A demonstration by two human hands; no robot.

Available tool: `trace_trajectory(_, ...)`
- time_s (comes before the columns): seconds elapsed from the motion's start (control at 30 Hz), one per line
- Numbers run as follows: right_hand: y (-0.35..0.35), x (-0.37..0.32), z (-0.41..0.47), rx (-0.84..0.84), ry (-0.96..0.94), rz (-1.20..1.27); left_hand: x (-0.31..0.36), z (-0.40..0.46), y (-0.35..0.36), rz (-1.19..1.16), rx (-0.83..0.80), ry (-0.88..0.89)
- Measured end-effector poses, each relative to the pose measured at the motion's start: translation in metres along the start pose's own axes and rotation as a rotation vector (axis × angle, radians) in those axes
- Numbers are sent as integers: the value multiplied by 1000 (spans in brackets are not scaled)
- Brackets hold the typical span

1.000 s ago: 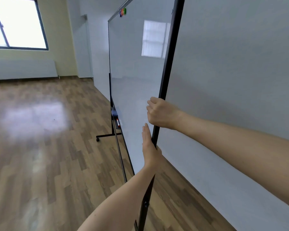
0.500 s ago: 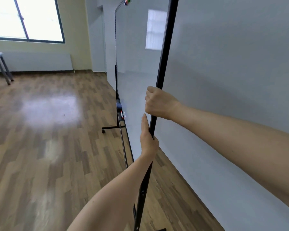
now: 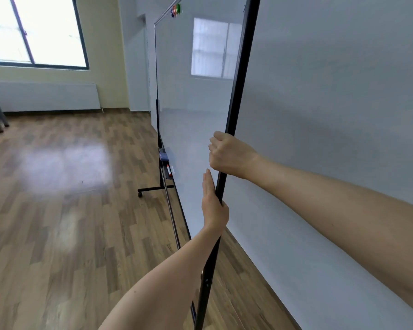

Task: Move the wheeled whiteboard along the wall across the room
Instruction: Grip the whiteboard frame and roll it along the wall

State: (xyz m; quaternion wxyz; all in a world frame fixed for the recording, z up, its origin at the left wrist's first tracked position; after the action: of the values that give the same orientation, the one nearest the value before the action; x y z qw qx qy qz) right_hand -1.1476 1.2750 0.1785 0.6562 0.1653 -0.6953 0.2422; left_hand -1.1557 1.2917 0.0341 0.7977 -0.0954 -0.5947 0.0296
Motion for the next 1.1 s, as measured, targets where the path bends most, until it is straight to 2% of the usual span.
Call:
trace_trajectory(0.3, 131, 16, 87, -32, -16, 10, -33, 144, 45, -16, 5, 22)
trace_trajectory(0.6, 267, 35, 200, 89, 9, 3, -91, 323, 96, 25, 43, -9)
trace_trajectory(1.1, 480, 64, 383, 125, 25, 58, -151, 588, 144, 75, 103, -37)
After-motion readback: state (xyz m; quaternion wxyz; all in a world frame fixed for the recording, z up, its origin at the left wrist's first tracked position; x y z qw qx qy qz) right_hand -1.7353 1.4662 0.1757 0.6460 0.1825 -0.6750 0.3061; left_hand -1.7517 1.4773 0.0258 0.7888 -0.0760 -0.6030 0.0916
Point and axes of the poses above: each hand's wrist, its own z-axis towards the middle knuckle, its own y-axis out of the palm, x = y × z, the point moved 10 cm from there along z, towards the middle knuckle, and after that the axes turned 9 degrees about x, right-handed, at the moved point
